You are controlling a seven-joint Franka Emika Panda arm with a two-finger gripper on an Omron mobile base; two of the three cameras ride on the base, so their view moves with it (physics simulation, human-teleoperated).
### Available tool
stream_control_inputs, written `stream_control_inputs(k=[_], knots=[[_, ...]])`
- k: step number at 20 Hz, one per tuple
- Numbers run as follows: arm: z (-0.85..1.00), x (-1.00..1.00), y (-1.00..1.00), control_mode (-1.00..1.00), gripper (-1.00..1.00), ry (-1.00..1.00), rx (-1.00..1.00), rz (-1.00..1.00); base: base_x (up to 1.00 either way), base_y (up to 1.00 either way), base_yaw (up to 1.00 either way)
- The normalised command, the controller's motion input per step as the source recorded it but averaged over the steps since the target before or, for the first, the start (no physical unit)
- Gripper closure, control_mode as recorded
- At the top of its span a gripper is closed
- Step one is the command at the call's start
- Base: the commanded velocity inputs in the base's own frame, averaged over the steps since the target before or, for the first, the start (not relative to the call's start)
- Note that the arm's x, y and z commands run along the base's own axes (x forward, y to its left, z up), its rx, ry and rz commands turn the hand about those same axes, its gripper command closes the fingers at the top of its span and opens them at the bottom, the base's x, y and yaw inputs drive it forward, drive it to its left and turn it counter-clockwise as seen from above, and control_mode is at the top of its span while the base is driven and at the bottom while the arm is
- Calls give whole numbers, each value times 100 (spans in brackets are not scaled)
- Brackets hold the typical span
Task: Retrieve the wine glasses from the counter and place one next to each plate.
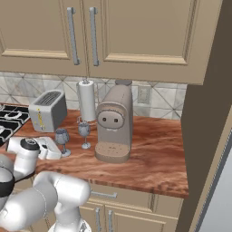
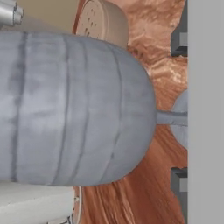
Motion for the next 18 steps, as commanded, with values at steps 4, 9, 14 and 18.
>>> stream_control_inputs(k=[4, 9, 14, 18], knots=[[-8, 11, 0, -100, -100, 1, 0, -9, 0, 0, 0], [0, 8, 0, -100, -100, 0, 0, -6, 0, 0, 0], [0, 7, 0, -100, -100, 0, 0, -4, 0, 0, 0], [-4, 10, 0, -100, -100, 0, 0, -1, 0, 0, 0]])
